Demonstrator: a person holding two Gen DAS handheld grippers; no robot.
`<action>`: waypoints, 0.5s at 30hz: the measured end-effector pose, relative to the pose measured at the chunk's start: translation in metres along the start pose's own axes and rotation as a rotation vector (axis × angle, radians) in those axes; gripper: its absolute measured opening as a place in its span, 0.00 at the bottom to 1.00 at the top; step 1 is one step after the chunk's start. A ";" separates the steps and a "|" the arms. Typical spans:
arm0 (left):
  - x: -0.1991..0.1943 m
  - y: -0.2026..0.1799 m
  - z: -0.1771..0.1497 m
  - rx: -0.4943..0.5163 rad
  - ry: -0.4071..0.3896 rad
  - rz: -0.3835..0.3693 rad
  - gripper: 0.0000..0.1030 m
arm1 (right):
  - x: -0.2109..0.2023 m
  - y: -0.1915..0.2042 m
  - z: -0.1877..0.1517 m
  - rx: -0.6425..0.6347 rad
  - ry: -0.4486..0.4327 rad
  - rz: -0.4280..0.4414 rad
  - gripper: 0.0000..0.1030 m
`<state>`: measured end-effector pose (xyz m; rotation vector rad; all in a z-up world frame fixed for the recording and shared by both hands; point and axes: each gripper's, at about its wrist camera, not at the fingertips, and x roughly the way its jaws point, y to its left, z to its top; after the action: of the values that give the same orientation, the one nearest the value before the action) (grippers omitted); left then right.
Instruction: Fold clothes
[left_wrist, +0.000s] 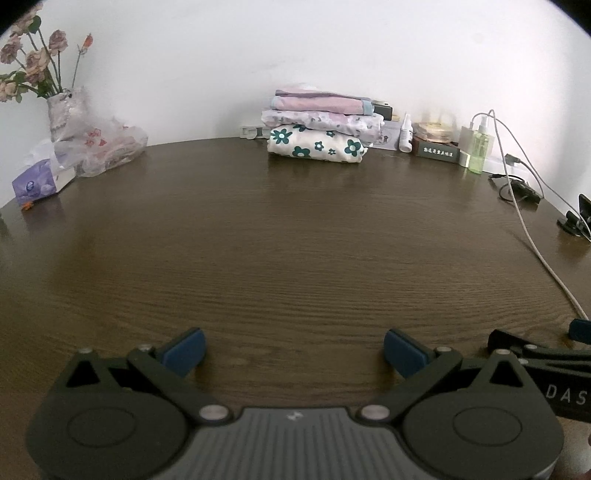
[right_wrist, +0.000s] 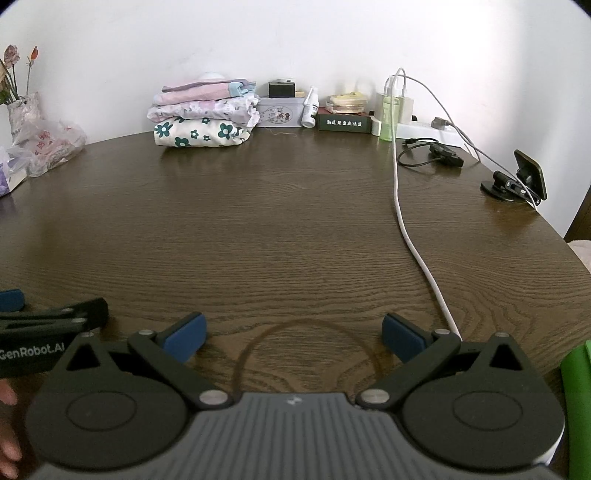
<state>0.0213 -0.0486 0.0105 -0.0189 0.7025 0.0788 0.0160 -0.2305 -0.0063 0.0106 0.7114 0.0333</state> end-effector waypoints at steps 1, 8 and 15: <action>0.000 0.000 0.000 0.000 0.000 -0.001 1.00 | 0.000 0.000 0.000 0.000 0.000 0.000 1.00; 0.000 0.001 0.000 0.002 0.000 -0.006 1.00 | 0.000 0.000 0.000 -0.003 -0.001 0.004 1.00; 0.000 0.001 0.001 0.003 0.000 -0.007 1.00 | -0.001 0.000 0.000 -0.004 -0.001 0.007 1.00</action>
<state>0.0215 -0.0481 0.0112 -0.0181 0.7023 0.0706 0.0154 -0.2308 -0.0058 0.0088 0.7100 0.0415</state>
